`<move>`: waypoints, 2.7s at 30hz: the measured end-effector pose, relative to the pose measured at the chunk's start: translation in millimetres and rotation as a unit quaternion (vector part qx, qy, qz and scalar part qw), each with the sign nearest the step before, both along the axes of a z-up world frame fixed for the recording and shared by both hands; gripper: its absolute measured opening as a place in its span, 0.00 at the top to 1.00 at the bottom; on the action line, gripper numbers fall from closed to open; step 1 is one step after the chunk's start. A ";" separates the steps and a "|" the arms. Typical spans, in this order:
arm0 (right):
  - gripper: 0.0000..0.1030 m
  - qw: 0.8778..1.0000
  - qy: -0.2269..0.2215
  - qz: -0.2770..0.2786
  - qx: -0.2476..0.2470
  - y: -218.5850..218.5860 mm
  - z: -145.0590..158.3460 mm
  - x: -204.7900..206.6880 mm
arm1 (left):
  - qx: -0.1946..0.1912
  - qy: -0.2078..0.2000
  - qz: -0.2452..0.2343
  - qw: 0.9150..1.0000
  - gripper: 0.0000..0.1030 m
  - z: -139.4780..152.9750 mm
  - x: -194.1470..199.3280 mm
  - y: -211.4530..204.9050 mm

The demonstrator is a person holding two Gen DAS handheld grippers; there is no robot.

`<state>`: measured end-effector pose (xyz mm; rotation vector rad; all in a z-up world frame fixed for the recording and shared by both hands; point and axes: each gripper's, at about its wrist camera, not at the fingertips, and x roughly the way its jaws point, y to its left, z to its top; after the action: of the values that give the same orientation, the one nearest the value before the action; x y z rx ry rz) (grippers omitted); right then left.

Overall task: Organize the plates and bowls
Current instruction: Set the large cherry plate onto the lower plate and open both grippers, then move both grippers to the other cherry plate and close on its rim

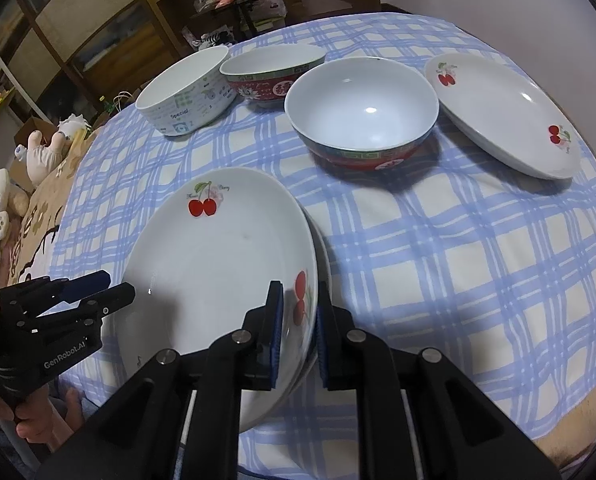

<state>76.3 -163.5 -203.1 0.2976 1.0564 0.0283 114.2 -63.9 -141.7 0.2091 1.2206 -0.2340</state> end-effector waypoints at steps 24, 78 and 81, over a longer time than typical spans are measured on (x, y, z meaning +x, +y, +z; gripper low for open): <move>0.30 0.990 -0.092 -0.084 -0.063 -31.3 51.7 -27.9 | -0.070 -0.131 -0.011 0.989 0.25 62.3 -16.4 -1.0; 0.11 0.961 -0.113 -0.245 -0.061 -248.4 32.9 52.3 | -0.060 -0.063 -0.170 0.982 0.06 43.9 157.7 -284.6; 0.11 0.962 -0.096 -0.250 -0.055 -253.7 19.5 56.2 | -0.046 -0.047 -0.179 0.982 0.06 30.6 159.9 -293.0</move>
<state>132.5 -417.2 -183.6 0.4453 0.7632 -0.4474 274.1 -356.8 -111.1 0.3545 1.0701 -0.5861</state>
